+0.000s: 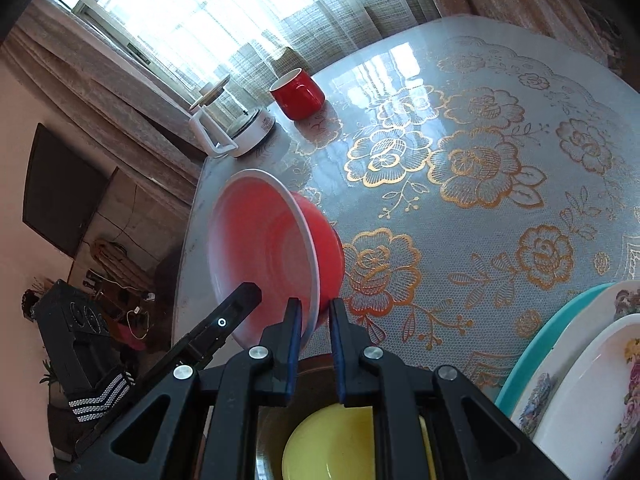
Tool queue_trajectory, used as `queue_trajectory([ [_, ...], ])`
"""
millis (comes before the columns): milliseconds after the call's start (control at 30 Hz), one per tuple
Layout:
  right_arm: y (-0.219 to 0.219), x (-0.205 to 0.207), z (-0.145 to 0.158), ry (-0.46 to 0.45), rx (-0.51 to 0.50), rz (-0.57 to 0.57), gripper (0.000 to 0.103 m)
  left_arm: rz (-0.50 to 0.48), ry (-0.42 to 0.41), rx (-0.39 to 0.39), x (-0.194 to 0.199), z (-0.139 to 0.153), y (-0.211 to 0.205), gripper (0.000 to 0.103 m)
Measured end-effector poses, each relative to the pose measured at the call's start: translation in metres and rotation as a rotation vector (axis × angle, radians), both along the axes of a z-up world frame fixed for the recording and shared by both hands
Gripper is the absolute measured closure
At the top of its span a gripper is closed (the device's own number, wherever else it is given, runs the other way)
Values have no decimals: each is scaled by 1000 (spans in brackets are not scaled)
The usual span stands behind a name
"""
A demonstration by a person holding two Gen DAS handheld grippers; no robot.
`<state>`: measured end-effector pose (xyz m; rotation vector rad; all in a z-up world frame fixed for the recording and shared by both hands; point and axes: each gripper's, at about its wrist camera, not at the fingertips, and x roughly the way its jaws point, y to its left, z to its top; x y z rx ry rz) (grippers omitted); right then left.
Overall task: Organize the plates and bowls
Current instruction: 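Lift the red bowl with the left tool and carry it over the yellow bowl, then lower the red bowl into the yellow bowl and open the left tool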
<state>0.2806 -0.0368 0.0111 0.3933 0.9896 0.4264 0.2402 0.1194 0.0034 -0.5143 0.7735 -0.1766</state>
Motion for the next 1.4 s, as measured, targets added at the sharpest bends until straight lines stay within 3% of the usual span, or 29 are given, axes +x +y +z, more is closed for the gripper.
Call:
queue_trajectory([
  [600, -43, -49, 15, -67, 31, -69, 89, -142, -55, 45, -14, 14, -45, 84],
  [1000, -61, -69, 11, -56, 46, -88, 89, -195, -78, 75, -25, 16, -66, 84],
  [1400, -69, -89, 3, -26, 66, -79, 89, -262, -64, 50, -42, 4, -73, 84],
])
